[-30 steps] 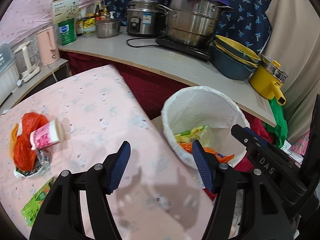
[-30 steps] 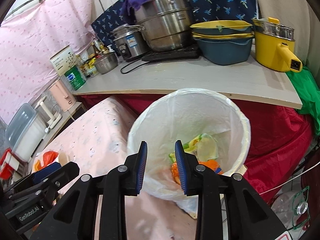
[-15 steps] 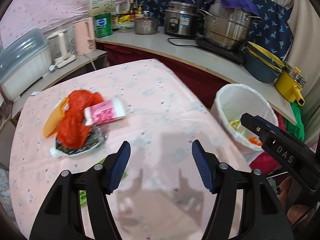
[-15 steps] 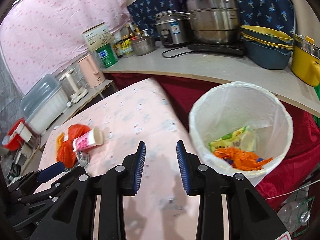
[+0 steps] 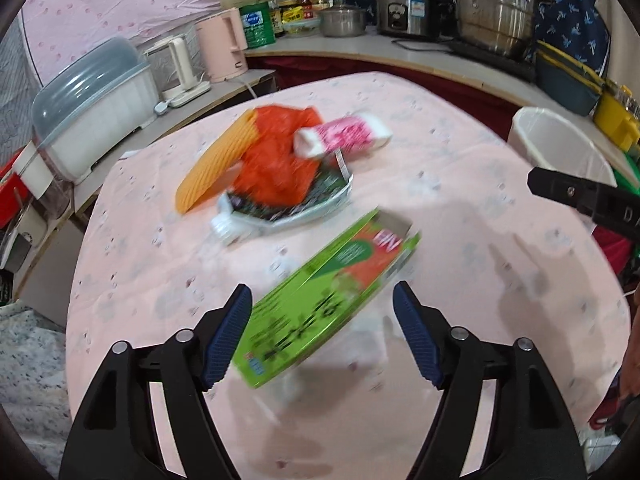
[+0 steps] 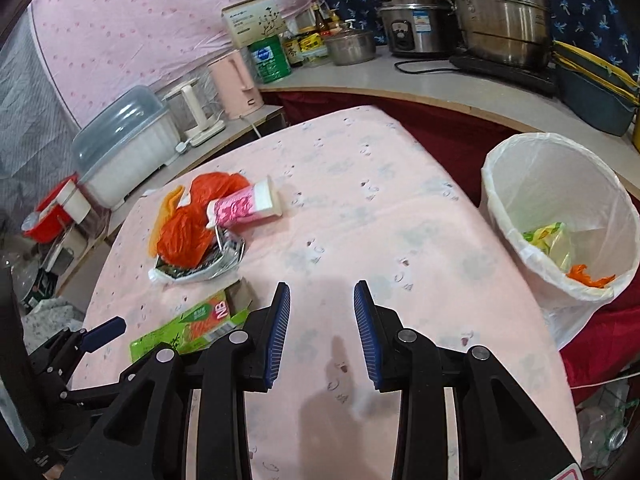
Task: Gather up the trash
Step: 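Move both open tools back from the bin to the trash pile, then grasp the green tea box with the left tool and lift it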
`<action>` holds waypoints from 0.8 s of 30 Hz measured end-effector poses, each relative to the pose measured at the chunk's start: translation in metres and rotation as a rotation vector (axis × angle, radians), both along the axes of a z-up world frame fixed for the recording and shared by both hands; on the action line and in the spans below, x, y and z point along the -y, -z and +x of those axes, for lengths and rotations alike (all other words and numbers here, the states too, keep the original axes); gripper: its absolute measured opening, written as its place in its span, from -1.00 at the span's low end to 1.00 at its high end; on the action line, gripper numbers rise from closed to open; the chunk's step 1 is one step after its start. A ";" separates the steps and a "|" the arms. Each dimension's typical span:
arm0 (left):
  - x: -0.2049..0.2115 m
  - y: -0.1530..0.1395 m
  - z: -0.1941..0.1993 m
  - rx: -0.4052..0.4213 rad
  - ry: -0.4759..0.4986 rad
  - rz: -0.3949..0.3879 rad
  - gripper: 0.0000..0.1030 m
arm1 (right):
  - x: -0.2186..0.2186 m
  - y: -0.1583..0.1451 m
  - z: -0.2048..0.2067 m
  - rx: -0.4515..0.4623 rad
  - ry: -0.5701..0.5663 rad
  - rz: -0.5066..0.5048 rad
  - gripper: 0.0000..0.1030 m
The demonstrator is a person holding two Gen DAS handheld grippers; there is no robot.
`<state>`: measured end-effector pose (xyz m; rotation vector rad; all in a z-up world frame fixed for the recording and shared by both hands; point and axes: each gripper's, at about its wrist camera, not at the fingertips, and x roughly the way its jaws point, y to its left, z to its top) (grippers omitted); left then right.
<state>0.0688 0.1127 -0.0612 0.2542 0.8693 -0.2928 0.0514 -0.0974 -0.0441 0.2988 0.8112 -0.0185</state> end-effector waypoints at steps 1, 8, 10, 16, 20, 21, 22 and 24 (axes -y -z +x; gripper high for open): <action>-0.006 0.004 -0.001 -0.002 0.002 0.009 0.44 | -0.006 0.004 0.000 -0.011 -0.012 0.000 -0.36; -0.026 0.028 0.001 -0.007 0.056 0.050 0.54 | -0.037 0.019 0.003 -0.052 -0.064 -0.014 -0.36; -0.027 0.033 0.004 -0.018 0.099 0.041 0.60 | -0.042 0.019 0.004 -0.053 -0.071 -0.022 -0.36; -0.019 0.045 0.019 -0.069 0.124 0.021 0.56 | -0.045 0.020 0.008 -0.062 -0.072 -0.031 -0.36; -0.018 0.046 0.026 -0.109 0.070 -0.059 0.20 | -0.045 0.021 0.011 -0.066 -0.074 -0.036 -0.36; -0.018 0.046 0.026 -0.116 0.060 -0.074 0.10 | -0.045 0.021 0.012 -0.068 -0.074 -0.035 -0.36; -0.018 0.046 0.025 -0.125 0.053 -0.091 0.05 | -0.045 0.022 0.013 -0.069 -0.074 -0.034 -0.36; -0.017 0.044 0.022 -0.129 0.044 -0.115 -0.01 | -0.045 0.022 0.016 -0.070 -0.076 -0.034 -0.36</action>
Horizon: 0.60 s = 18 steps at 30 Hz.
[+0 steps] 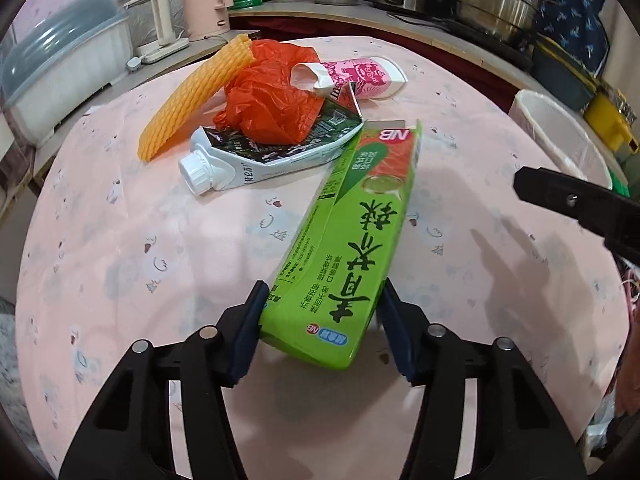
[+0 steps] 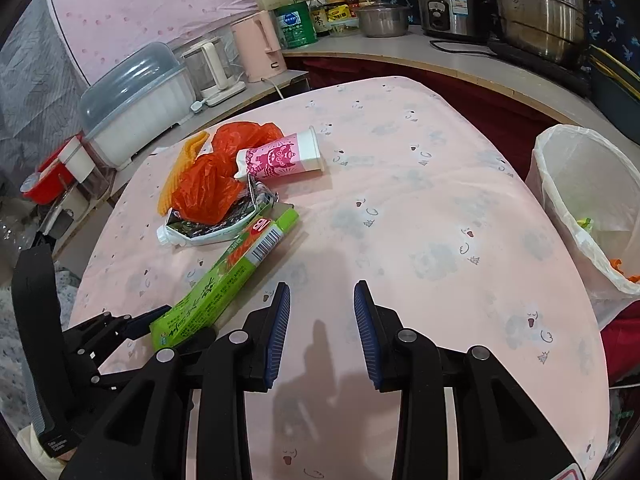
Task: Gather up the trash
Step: 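Grasp the green tea box with the left tool and lift it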
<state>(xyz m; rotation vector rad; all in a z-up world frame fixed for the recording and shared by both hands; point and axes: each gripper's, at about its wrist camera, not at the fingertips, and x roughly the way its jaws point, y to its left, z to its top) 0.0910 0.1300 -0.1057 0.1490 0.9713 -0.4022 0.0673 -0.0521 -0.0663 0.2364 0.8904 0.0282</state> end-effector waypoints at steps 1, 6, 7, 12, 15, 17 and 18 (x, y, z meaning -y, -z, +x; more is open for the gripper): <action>0.001 -0.001 -0.003 0.001 0.000 -0.007 -0.02 | 0.000 0.000 0.001 0.000 -0.001 0.001 -0.36; 0.008 -0.005 -0.015 -0.008 0.010 -0.034 -0.09 | 0.001 0.002 0.005 0.000 -0.004 0.009 -0.36; 0.009 -0.005 -0.016 -0.017 0.014 -0.040 -0.09 | 0.002 0.002 0.006 0.000 -0.004 0.010 -0.36; 0.017 -0.002 -0.017 -0.036 0.003 -0.038 -0.04 | 0.006 0.003 0.007 -0.002 0.006 0.017 -0.36; 0.024 -0.004 -0.013 -0.025 -0.020 -0.022 0.21 | 0.011 0.003 0.007 0.000 0.015 0.021 -0.36; 0.029 -0.004 -0.008 -0.020 -0.038 -0.010 0.26 | 0.015 0.003 0.007 0.003 0.021 0.024 -0.36; 0.032 -0.003 -0.005 -0.024 -0.044 -0.003 0.26 | 0.017 0.002 0.007 0.004 0.023 0.025 -0.36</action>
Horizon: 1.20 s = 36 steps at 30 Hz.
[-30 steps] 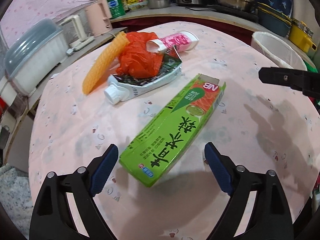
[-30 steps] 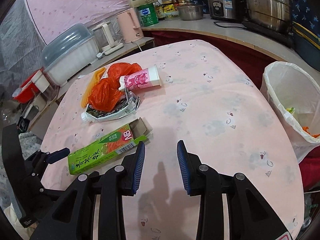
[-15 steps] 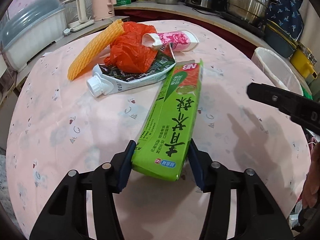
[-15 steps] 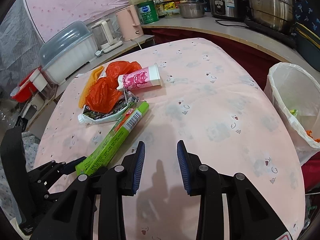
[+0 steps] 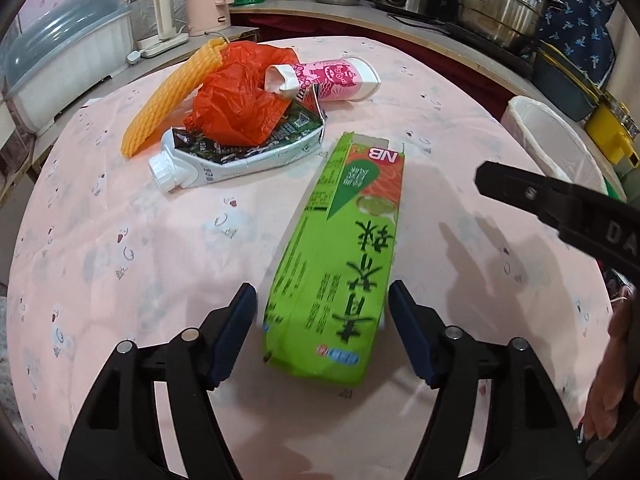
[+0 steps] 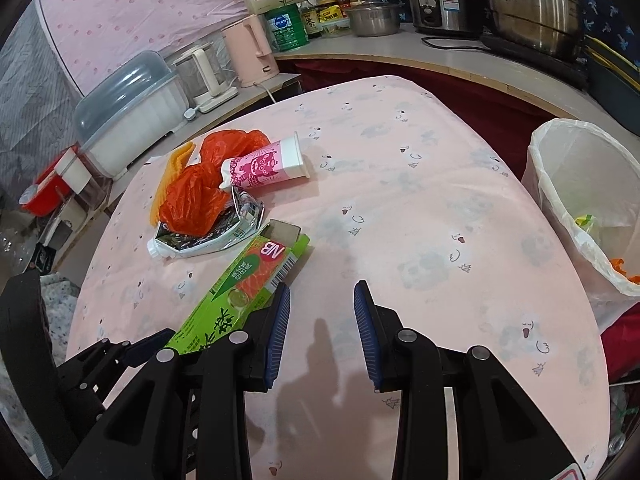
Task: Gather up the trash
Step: 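Grasp the green tea box with the left tool and lift it, then grasp the orange foam mesh tube with the right tool while the left tool holds the box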
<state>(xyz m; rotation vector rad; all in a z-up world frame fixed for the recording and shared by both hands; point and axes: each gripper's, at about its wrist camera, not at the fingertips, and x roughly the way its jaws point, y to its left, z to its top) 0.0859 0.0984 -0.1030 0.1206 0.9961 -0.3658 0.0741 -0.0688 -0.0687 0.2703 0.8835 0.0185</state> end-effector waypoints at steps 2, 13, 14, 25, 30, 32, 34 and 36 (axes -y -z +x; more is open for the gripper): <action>0.006 0.004 0.005 -0.008 -0.013 0.019 0.26 | 0.003 0.000 0.000 0.001 0.004 0.005 -0.36; 0.006 -0.016 -0.005 0.012 -0.031 -0.031 0.00 | 0.010 -0.004 -0.002 0.018 0.010 0.020 -0.36; 0.005 -0.020 -0.008 0.015 -0.033 -0.045 0.00 | 0.010 -0.005 -0.003 0.020 0.009 0.021 -0.36; -0.026 -0.075 -0.024 0.087 -0.109 -0.137 -0.06 | 0.007 -0.022 -0.002 0.063 -0.005 0.019 -0.36; -0.046 -0.100 -0.018 0.133 -0.169 -0.166 -0.13 | 0.005 -0.028 0.006 0.078 -0.012 0.024 -0.36; -0.054 -0.108 -0.013 0.147 -0.190 -0.171 -0.19 | 0.002 -0.030 0.012 0.083 -0.020 0.026 -0.36; -0.063 -0.114 -0.004 0.154 -0.214 -0.177 -0.39 | -0.001 -0.032 0.018 0.085 -0.030 0.030 -0.36; -0.072 -0.114 0.007 0.132 -0.243 -0.174 -0.74 | -0.005 -0.033 0.025 0.086 -0.041 0.033 -0.36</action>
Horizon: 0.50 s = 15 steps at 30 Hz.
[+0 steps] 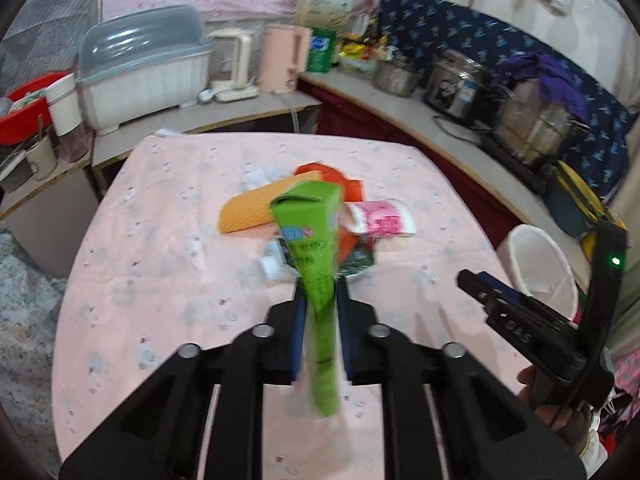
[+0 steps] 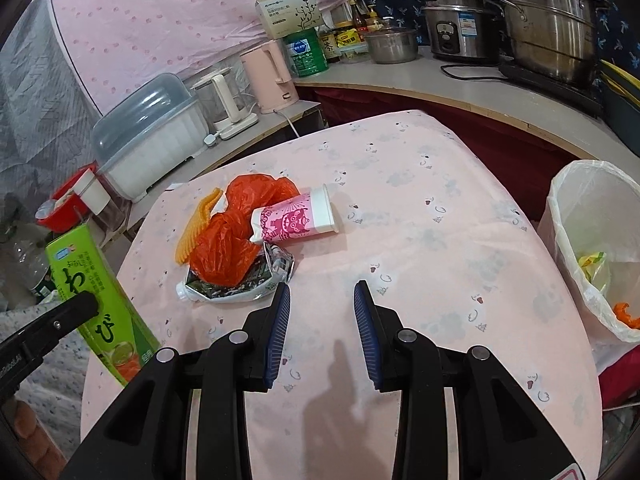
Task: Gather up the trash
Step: 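Grasp the orange foam mesh tube with the right tool while the left tool holds the box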
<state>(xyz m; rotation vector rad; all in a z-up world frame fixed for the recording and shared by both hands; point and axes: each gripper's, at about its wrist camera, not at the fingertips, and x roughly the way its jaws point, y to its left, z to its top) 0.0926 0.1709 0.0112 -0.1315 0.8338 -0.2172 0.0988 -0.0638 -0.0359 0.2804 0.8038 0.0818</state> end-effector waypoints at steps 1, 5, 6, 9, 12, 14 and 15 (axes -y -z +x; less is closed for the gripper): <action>-0.006 0.001 0.006 -0.006 -0.013 -0.012 -0.74 | -0.002 -0.001 0.003 0.001 -0.006 0.001 -0.36; -0.020 0.008 0.018 -0.026 -0.042 -0.017 -0.74 | -0.014 -0.001 0.013 0.002 -0.027 0.000 -0.36; -0.024 0.012 0.018 -0.032 -0.047 -0.016 -0.74 | -0.016 0.000 0.015 -0.001 -0.031 0.003 -0.36; -0.030 0.022 0.021 -0.059 -0.054 -0.021 -0.74 | -0.021 0.004 0.020 -0.011 -0.042 0.003 -0.36; -0.037 0.025 0.022 -0.064 -0.068 -0.034 -0.74 | -0.028 0.006 0.026 -0.020 -0.056 -0.001 -0.36; -0.041 0.025 0.024 -0.066 -0.077 -0.044 -0.75 | -0.035 0.005 0.031 -0.020 -0.068 -0.002 -0.36; -0.044 0.023 0.025 -0.061 -0.085 -0.044 -0.75 | -0.038 0.004 0.034 -0.017 -0.076 -0.004 -0.36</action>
